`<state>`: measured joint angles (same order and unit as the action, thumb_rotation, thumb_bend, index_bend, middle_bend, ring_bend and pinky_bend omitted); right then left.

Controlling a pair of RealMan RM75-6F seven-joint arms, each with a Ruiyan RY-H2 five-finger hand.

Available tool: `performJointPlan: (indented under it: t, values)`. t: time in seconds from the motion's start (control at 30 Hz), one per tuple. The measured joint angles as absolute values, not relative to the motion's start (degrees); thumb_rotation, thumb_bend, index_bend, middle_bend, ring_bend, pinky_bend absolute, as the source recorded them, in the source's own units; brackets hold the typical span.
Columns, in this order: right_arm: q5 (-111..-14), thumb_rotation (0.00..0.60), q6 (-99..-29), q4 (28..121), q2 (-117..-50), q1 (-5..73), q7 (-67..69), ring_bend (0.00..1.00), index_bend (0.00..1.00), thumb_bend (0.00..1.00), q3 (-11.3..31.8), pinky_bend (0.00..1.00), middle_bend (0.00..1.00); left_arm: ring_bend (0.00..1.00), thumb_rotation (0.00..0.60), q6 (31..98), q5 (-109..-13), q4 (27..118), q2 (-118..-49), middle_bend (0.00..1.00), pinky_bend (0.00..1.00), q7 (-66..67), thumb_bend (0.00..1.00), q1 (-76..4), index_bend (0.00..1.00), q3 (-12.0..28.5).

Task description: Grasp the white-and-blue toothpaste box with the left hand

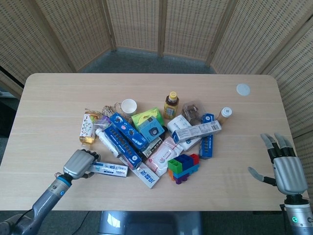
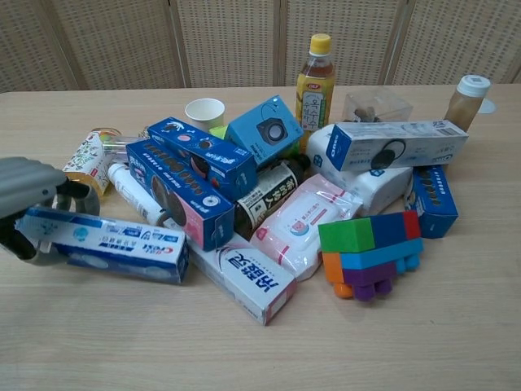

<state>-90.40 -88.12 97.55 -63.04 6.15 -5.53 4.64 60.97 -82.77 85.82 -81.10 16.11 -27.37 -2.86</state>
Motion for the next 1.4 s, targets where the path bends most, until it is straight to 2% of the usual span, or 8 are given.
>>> performJointPlan:
  t: [0.43,0.93,1.4]
  values:
    - [-90.6,0.000,-87.7,96.8,-64.4,6.5,-5.7,0.00,0.00,0.20,4.6,0.00,0.15,0.73,0.600,73.0,-87.5,101.2,-66.2,0.72,0.55,8.3,0.36,-26.2,0.75,3.5]
    - [-90.5,0.000,-87.5,95.8,-65.3,6.6,-5.0,0.00,0.00,0.20,4.6,0.00,0.15,0.73,0.600,79.8,-85.5,113.8,-51.7,0.72,0.56,4.7,0.36,-25.5,0.75,13.1]
    - [-90.9,0.000,-88.7,94.5,-65.3,5.8,-3.0,0.00,0.00,0.19,4.2,0.00,0.15,0.74,0.600,79.7,-84.0,117.1,-49.5,0.73,0.56,6.0,0.36,-25.0,0.76,14.2]
